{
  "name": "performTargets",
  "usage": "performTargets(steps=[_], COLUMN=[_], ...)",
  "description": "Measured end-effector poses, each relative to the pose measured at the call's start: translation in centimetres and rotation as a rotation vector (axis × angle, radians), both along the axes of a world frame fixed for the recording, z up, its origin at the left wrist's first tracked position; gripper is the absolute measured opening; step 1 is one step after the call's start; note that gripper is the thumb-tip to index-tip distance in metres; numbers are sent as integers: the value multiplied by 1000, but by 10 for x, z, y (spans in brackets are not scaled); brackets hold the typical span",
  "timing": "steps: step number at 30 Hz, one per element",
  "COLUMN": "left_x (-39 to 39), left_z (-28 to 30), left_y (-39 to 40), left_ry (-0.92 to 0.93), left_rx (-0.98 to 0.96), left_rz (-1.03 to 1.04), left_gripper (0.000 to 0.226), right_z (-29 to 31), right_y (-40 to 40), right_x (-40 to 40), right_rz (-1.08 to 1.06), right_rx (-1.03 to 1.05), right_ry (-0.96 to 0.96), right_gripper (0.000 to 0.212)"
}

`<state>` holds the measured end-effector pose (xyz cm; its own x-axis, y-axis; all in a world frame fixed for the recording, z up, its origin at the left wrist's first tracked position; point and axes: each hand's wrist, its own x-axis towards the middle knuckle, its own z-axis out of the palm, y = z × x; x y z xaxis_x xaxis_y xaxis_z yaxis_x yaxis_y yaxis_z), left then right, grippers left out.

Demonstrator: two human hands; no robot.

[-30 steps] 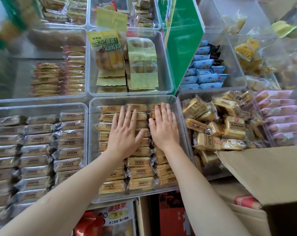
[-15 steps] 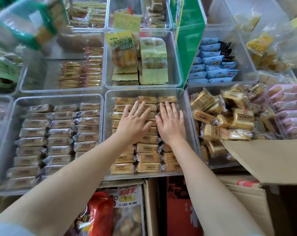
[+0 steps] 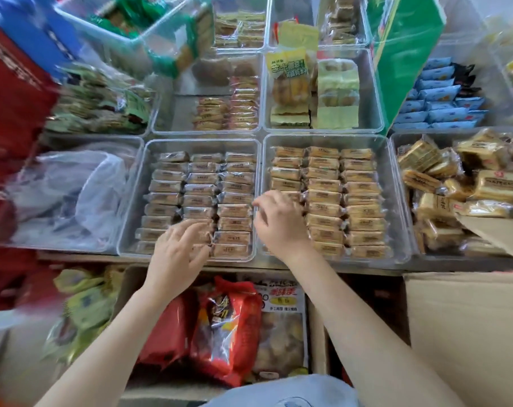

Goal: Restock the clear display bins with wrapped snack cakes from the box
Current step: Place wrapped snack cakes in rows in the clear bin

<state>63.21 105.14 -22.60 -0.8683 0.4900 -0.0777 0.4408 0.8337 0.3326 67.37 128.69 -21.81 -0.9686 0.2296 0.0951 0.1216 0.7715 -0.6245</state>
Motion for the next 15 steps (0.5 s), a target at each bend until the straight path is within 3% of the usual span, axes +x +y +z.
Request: performTargets(steps=[9,15], left_x=[-26,-57], left_z=[-19,-24], left_y=[-94,-150], left_ry=[127,-40], left_rx=[-20,-111], left_rz=[-52,-40], left_gripper=[54,88], right_z=[0,-1], right_y=[-115,-194], right_x=[1,-33], right_rz=[25,-26], right_rx=[130,74], right_ry=[-100,-298], right_gripper=[21,24])
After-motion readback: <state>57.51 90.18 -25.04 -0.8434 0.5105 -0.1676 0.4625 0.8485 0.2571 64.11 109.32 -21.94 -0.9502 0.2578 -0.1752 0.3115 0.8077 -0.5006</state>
